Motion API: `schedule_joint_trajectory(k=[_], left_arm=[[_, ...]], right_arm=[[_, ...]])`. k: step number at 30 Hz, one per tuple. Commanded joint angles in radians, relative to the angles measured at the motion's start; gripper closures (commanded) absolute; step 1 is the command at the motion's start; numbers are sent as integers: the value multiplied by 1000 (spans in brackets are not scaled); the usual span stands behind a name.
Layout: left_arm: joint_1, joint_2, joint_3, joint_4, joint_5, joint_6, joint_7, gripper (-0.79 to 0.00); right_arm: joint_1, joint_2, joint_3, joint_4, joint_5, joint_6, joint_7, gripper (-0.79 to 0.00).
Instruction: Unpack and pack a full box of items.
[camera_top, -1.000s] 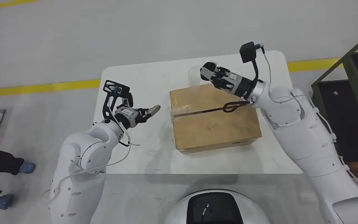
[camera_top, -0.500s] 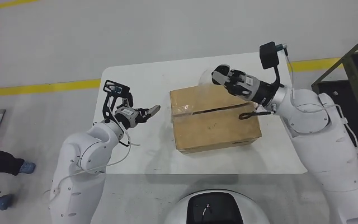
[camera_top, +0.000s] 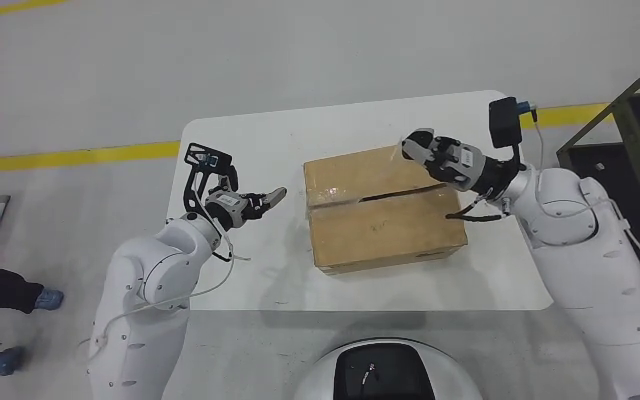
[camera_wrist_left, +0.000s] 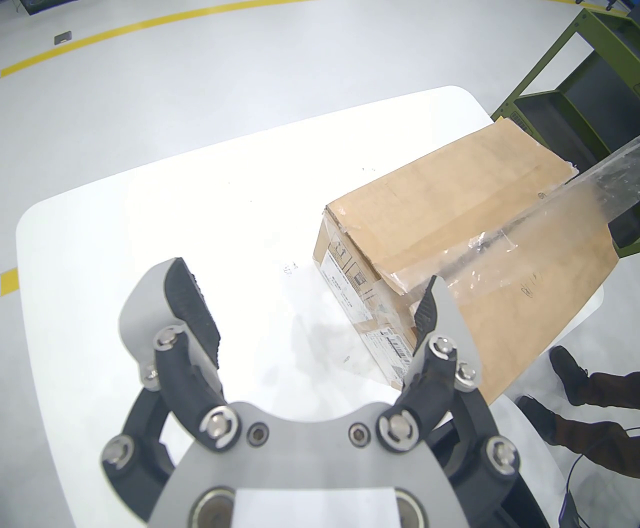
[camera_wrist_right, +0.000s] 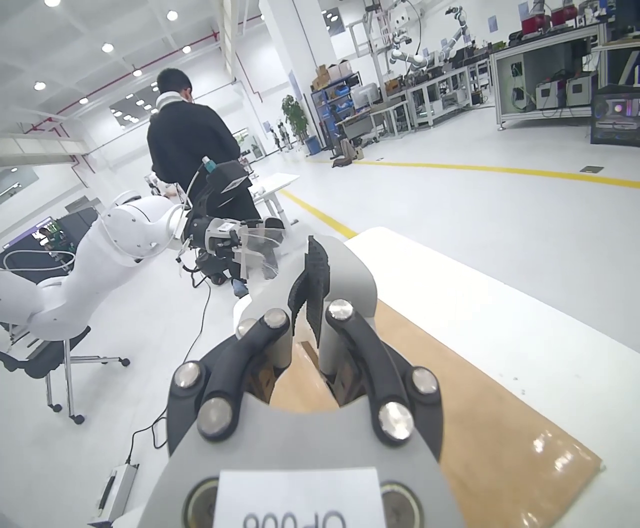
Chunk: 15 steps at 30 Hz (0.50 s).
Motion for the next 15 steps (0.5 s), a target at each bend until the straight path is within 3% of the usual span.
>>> schedule_joint_trajectory(k=[1,15], left_arm=[[0,0,0,0,0,0,0,-785],[0,0,0,0,0,0,0,-785]], right_arm=[[-3,4,5,11,-1,-16,0,0],[-18,23,18,84,10,-78,-35,0]])
